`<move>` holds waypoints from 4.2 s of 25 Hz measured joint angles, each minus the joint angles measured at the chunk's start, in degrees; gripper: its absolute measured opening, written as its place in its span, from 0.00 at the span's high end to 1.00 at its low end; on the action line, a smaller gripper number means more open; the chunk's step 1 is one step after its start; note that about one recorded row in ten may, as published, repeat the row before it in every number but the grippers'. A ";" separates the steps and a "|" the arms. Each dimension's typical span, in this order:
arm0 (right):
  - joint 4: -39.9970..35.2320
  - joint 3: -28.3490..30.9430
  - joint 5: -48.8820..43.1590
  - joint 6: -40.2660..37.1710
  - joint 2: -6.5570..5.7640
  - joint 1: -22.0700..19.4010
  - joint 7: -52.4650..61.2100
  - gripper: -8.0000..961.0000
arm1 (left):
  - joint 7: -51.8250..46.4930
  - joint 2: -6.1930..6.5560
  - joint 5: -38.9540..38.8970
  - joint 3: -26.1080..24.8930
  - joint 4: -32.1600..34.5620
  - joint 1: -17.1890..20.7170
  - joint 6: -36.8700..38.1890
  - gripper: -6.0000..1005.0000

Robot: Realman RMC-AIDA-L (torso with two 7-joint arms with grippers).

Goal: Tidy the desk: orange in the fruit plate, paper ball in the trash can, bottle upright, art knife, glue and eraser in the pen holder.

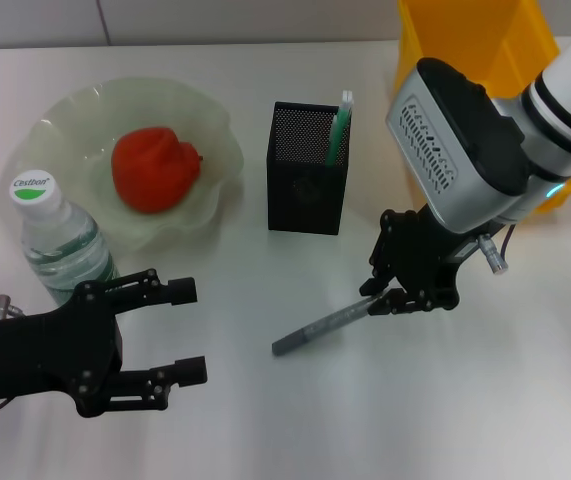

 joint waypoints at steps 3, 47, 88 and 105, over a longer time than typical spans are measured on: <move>-0.07 2.08 0.30 -0.64 0.00 -0.03 -0.34 0.84 | 0.07 0.00 0.00 -0.07 -0.09 -0.02 0.00 0.18; -4.09 36.17 25.62 -10.95 -1.40 -21.96 -17.59 0.87 | -0.06 -0.91 0.02 -1.72 0.02 -0.13 -0.57 0.19; -20.10 11.29 -14.27 -6.44 -2.01 7.96 -0.24 0.87 | 5.76 -2.59 -0.19 -7.19 0.36 2.20 -3.48 0.19; -15.71 3.62 -18.80 -1.02 0.36 11.66 2.71 0.86 | 6.49 -2.58 -0.17 -7.27 0.51 2.80 -3.47 0.19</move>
